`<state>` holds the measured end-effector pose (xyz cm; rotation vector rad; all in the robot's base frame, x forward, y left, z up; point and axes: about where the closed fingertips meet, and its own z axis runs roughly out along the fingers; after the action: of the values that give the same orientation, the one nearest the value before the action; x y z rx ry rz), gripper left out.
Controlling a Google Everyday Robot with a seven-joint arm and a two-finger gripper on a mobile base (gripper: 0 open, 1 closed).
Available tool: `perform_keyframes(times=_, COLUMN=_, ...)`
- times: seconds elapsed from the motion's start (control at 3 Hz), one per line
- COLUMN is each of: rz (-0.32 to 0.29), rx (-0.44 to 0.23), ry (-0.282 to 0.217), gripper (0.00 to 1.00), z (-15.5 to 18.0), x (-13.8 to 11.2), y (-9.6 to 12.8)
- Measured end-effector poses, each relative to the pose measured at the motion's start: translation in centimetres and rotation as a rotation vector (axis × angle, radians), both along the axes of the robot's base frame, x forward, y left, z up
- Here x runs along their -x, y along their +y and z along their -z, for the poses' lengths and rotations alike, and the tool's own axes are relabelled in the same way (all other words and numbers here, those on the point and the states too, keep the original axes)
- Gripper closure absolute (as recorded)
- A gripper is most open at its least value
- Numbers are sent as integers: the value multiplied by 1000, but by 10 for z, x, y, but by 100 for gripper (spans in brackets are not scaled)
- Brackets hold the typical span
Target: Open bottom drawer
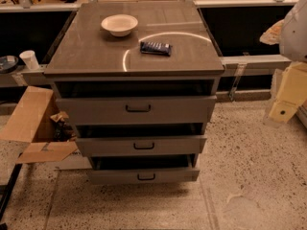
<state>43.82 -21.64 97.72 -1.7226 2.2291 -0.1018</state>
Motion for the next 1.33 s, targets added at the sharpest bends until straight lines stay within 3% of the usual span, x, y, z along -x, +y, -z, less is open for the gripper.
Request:
perform_keyframes(times=0.33, rz=0, rx=0, ry=0, gripper=0, z=0, x=0, y=0)
perform_keyframes(times=0.67, rz=-17, rx=3, ry=25, gripper=0, z=30, x=-10, y=1)
perform_keyframes(times=1.33, rz=-155, rx=-76, ry=141, gripper=0, z=162, x=-35, y=50)
